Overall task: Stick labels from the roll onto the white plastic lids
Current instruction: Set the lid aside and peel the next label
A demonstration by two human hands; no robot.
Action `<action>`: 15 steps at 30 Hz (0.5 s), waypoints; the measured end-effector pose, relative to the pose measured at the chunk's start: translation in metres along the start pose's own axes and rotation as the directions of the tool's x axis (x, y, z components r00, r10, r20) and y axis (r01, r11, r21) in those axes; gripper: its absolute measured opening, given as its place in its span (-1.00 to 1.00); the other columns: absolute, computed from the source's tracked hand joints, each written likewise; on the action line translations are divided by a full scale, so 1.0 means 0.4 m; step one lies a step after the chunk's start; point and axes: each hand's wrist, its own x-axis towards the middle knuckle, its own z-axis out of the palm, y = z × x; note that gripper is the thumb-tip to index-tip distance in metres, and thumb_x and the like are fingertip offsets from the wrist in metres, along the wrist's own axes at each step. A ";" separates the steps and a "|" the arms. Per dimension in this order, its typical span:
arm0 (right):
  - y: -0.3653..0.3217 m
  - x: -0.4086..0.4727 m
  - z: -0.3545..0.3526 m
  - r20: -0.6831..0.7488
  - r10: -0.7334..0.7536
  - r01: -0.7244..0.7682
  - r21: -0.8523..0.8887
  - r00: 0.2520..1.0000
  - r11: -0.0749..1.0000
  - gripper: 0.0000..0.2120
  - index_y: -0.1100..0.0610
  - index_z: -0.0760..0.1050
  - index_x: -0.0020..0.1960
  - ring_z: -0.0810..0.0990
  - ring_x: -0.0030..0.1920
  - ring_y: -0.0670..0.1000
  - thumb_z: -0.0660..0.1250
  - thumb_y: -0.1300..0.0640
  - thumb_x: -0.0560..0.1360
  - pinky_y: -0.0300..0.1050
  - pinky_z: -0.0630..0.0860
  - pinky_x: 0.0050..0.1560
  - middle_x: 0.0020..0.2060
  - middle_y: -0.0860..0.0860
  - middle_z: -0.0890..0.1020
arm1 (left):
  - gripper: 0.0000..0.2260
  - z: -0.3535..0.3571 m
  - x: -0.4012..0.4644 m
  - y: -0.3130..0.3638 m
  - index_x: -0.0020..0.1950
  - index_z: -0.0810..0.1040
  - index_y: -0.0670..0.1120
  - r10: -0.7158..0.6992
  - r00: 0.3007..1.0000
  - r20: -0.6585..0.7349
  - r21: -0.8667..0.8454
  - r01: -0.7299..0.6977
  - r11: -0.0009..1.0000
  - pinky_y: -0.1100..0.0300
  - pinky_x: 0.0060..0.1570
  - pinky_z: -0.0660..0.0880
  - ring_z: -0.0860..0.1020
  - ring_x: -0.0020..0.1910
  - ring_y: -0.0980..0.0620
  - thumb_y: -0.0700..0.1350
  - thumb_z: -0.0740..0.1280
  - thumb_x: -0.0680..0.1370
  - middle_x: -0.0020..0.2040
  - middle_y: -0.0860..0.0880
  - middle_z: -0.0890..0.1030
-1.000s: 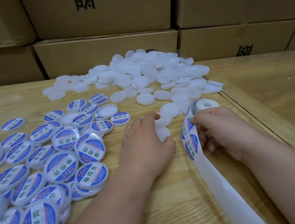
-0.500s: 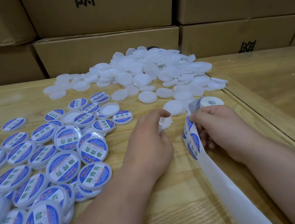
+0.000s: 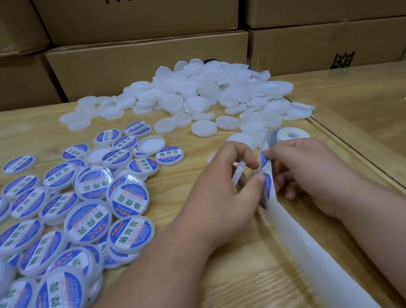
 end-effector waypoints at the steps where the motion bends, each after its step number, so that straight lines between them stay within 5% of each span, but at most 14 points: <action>1: 0.001 0.002 -0.001 0.000 0.007 -0.007 0.014 1.000 1.000 -0.78 0.22 0.60 -0.23 0.55 -0.44 0.10 0.29 0.15 0.51 -0.11 0.41 -0.44 -0.39 0.16 0.63 | -0.84 0.001 -0.001 0.004 0.01 0.48 0.10 0.013 1.000 0.022 0.006 -0.013 1.000 0.42 -0.34 0.35 0.47 -0.38 0.24 -0.14 0.40 0.56 -0.33 0.27 0.55; 5: 0.002 0.006 -0.011 0.031 0.036 -0.038 0.069 0.999 0.997 -0.76 0.31 0.64 -0.13 0.58 -0.33 0.17 0.34 0.12 0.48 0.08 0.48 -0.21 -0.31 0.27 0.63 | -0.78 0.003 0.004 0.001 -0.01 0.52 0.24 -0.026 1.000 -0.003 0.047 0.026 0.999 0.45 -0.18 0.37 0.48 -0.21 0.30 -0.02 0.50 0.51 -0.10 0.31 0.55; 10: 0.006 0.001 -0.023 0.221 0.025 -0.036 0.048 0.975 0.998 -0.72 0.19 0.70 -0.13 0.70 -0.28 0.12 0.36 0.00 0.37 -0.10 0.56 -0.31 -0.27 0.18 0.71 | -0.79 0.001 0.013 -0.002 0.01 0.56 0.23 -0.090 0.993 -0.072 0.052 0.094 0.994 0.50 -0.22 0.40 0.50 -0.26 0.28 0.01 0.53 0.48 0.01 0.18 0.57; 15: 0.007 0.002 -0.019 0.194 0.001 -0.007 0.027 0.981 1.000 -0.82 0.15 0.64 -0.30 0.65 -0.36 0.04 0.31 0.09 0.29 -0.17 0.49 -0.44 -0.36 0.12 0.66 | -0.85 0.006 0.014 -0.003 -0.01 0.63 0.19 -0.116 0.989 -0.091 0.008 0.117 0.993 0.44 -0.24 0.44 0.52 -0.33 0.26 0.01 0.53 0.49 -0.09 0.21 0.63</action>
